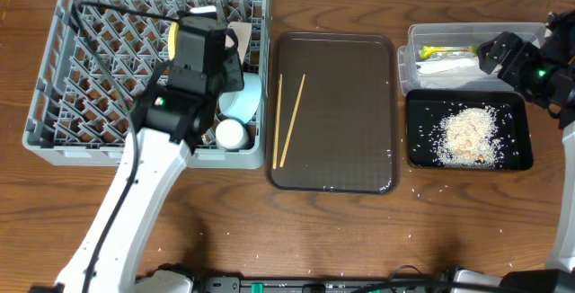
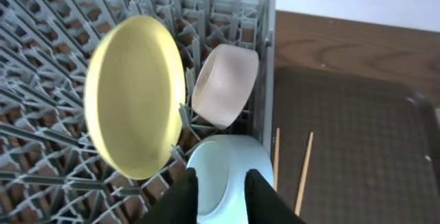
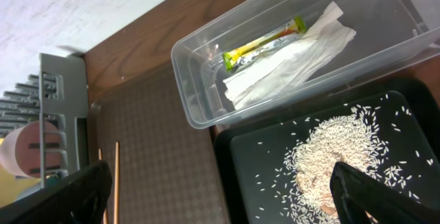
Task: Sort waste into correct bins and load items into the dishwasher
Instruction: 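Release the yellow plate and lift the left gripper from the rack, then move the left gripper to the chopsticks on the brown tray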
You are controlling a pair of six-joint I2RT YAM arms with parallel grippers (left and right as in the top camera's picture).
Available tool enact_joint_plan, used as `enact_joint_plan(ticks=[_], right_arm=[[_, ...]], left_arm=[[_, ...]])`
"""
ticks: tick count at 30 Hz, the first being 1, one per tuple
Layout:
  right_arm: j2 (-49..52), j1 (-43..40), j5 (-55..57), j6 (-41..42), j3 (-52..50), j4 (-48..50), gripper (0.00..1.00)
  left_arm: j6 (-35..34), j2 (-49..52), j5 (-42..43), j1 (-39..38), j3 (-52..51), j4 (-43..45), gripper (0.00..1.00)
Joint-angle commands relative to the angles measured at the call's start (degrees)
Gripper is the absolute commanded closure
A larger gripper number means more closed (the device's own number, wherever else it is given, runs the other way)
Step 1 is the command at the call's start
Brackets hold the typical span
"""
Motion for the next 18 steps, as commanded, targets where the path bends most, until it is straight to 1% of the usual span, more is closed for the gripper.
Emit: enact_joint_plan(ticks=[1, 2, 7, 10, 18], right_arm=[[-0.26, -0.15, -0.39, 0.33, 0.98, -0.04, 0.01], [-0.26, -0.15, -0.42, 0.33, 0.98, -0.04, 0.01], [-0.26, -0.15, -0.39, 0.33, 0.98, -0.04, 0.01], [-0.26, -0.15, -0.39, 0.33, 0.98, -0.04, 0.01], [-0.26, -0.15, -0.39, 0.33, 0.98, -0.04, 0.01]], left_arm=[[-0.33, -5.16, -0.26, -1.22, 1.33, -1.92, 0.63], [-0.33, -6.19, -0.26, -1.44, 1.33, -2.60, 0.61], [-0.33, -10.47, -0.28, -1.57, 1.33, -6.88, 0.58], [-0.33, -12.24, -0.28, -1.57, 1.33, -9.20, 0.50], [-0.33, -14.75, -0.26, -1.57, 1.33, -9.88, 0.50]])
